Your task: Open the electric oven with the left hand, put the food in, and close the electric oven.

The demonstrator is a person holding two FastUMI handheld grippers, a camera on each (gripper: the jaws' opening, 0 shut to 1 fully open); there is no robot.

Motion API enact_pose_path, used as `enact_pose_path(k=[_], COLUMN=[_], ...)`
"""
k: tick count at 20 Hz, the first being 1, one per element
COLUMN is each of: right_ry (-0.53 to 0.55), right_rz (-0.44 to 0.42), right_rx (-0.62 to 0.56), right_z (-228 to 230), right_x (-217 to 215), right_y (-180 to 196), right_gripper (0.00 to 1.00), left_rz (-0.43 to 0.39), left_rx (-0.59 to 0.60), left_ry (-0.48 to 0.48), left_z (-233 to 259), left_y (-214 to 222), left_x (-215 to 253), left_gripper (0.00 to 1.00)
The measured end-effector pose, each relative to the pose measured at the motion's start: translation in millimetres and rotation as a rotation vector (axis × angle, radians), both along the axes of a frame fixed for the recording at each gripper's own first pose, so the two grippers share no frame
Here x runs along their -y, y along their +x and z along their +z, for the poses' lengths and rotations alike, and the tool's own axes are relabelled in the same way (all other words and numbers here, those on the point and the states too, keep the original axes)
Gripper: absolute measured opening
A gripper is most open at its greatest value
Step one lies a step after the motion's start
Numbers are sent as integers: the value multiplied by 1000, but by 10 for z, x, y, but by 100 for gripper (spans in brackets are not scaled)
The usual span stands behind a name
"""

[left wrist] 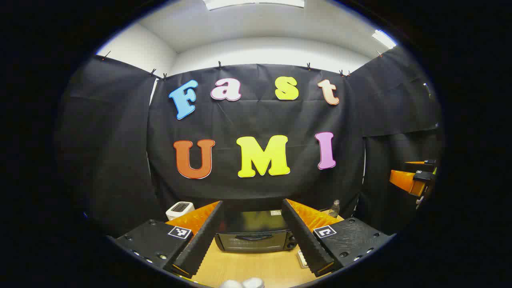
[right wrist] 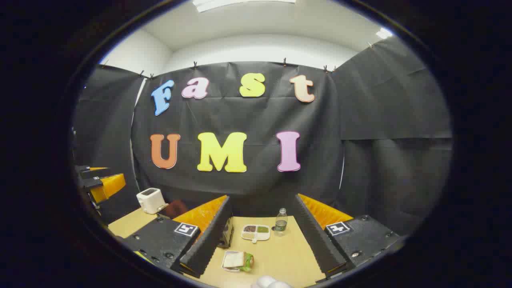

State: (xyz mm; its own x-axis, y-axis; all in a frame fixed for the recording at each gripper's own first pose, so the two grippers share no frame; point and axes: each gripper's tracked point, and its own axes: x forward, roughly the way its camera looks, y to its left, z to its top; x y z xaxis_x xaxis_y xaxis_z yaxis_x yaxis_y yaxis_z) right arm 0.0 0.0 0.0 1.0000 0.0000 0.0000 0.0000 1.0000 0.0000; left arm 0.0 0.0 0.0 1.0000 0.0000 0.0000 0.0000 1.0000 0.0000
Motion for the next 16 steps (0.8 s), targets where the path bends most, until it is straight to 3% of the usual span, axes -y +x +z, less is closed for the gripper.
enact_pose_path(k=[16], right_ry=[4], right_rz=[8], right_rx=[-2], right_z=[-30], right_x=[-5], right_y=[116], right_gripper=[92], left_rz=[41], left_rx=[-32], left_ry=[14], left_z=[-283], left_y=[227], left_x=[-160], left_gripper=[95])
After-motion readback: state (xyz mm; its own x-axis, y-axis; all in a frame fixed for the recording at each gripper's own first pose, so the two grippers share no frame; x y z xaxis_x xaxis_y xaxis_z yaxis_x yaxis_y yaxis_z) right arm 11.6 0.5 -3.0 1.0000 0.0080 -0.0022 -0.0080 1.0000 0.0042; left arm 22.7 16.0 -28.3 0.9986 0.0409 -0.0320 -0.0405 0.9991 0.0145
